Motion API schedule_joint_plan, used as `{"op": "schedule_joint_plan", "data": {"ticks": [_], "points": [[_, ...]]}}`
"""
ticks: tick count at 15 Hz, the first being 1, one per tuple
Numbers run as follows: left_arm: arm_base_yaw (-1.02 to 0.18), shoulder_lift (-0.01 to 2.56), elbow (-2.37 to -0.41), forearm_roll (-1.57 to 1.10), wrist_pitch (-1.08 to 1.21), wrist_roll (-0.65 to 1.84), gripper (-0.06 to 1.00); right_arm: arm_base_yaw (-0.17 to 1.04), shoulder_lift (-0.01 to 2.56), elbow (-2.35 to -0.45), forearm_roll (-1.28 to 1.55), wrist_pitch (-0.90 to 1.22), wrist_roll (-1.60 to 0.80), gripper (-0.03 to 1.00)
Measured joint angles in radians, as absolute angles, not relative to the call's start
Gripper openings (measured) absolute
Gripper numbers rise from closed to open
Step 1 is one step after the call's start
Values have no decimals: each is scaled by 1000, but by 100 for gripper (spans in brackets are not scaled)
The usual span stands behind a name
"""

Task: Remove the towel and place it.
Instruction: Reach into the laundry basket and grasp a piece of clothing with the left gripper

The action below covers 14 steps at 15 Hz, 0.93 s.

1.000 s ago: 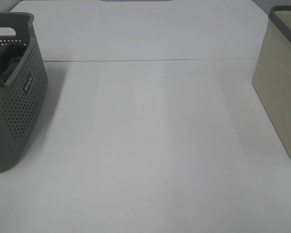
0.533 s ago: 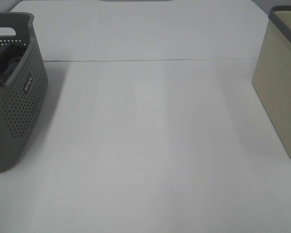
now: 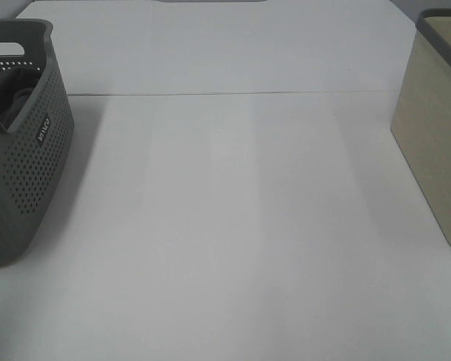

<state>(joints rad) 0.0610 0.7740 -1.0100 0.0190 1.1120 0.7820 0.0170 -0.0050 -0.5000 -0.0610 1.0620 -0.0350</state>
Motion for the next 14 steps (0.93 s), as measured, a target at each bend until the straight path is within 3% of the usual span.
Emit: {"op": "schedule_joint_plan", "data": {"ticks": [3,8,14], "points": [[61,1092,-1206,210,1092,968,99,17,-5,-500,-61,1062,-35,68],[61,1442,-1426,368,1075,1042,94,17,-5,-500,-61,1062,-35,68],[61,1796,-1488,368,996,1182,93,17,-5,-500,-61,1062,-35,68]]}}
